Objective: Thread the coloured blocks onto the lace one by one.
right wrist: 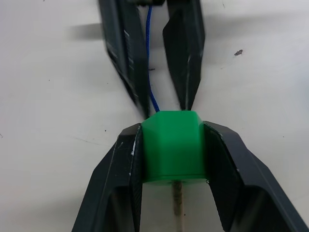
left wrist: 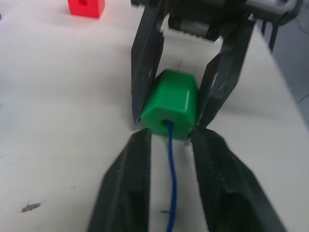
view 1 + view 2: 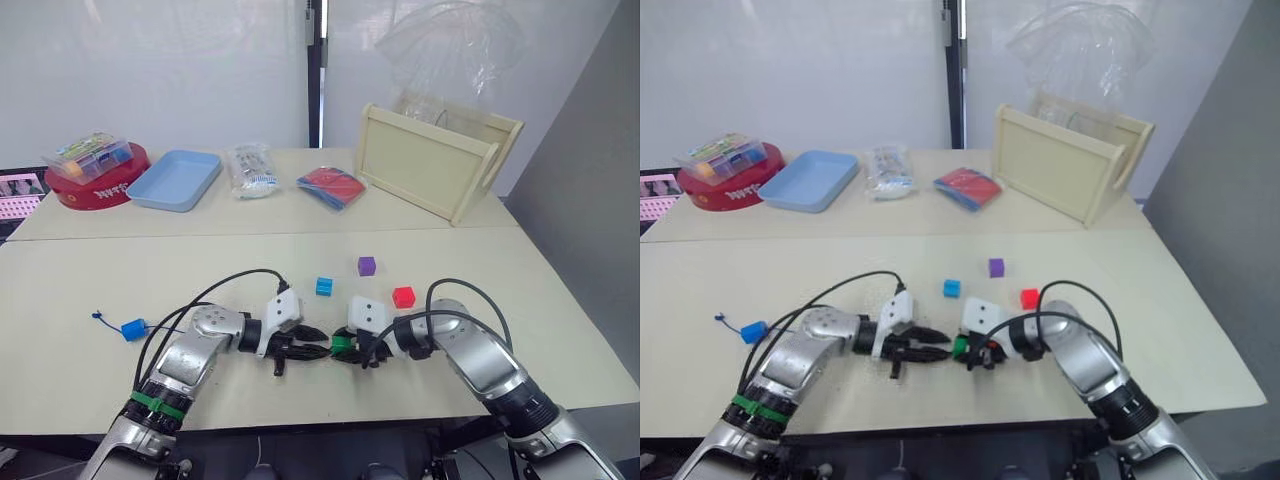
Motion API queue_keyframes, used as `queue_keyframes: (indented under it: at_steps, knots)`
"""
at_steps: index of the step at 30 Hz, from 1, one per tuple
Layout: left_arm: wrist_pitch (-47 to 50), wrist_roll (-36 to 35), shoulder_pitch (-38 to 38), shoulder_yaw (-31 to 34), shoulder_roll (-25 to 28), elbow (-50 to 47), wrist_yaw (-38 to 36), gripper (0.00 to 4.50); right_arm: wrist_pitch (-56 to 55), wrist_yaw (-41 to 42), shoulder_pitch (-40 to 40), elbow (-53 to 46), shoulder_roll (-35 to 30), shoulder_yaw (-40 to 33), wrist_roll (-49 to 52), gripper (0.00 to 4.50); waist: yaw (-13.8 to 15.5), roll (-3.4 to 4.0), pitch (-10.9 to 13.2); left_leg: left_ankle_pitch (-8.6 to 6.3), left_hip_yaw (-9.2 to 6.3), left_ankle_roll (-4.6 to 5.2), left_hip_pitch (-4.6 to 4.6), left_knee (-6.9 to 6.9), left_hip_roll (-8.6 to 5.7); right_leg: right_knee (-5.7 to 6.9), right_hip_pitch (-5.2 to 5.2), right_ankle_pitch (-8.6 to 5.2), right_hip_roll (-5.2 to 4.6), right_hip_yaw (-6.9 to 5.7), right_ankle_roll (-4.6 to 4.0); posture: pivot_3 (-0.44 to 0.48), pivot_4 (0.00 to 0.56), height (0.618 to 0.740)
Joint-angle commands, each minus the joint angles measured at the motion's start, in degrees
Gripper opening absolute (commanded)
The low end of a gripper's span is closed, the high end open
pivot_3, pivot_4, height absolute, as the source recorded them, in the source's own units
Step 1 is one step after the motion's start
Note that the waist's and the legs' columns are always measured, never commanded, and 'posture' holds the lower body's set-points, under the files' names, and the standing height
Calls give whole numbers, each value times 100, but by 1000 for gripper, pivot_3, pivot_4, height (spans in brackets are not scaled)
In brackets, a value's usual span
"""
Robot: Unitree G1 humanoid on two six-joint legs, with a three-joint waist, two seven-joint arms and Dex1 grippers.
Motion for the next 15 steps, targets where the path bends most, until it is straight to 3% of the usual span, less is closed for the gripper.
queue_keyframes:
  at_steps: [1,2,4,6,10,15]
  knots:
    - [145,-224,-55,83,127,-344,-136,2771,186,-25,72,-304,-15,-29,172,1343,7,0,0,0,0,0,-1,0,0,-1,0,0,0,0,0,0,150,740]
    - [165,-243,-67,75,153,-368,-140,3164,232,-63,75,-361,-17,-78,189,1343,9,0,0,0,0,0,-2,0,0,-2,0,0,0,0,0,0,150,740]
    - [188,-231,-123,42,148,-397,-112,3810,356,-126,110,-552,-63,-229,269,2399,17,0,1,0,0,0,-7,0,-1,-3,-4,0,-1,-1,0,0,150,740]
    - [182,-164,-202,-29,100,-393,-54,4440,513,-227,149,-782,-126,-388,361,3016,26,0,1,0,0,0,-18,0,-1,-2,-12,0,-1,-2,0,0,150,740]
    - [318,-92,-360,-246,25,-441,-23,4500,958,-371,242,-1380,-330,-757,616,4365,62,-1,2,1,0,-1,-25,3,-6,-7,-14,0,-7,-2,0,0,150,740]
    - [288,237,-593,-655,-12,-465,73,4500,1558,-668,859,-2329,-731,-1686,1100,4441,152,-1,2,0,-2,0,-32,3,-9,-13,-14,0,-7,-3,0,0,150,740]
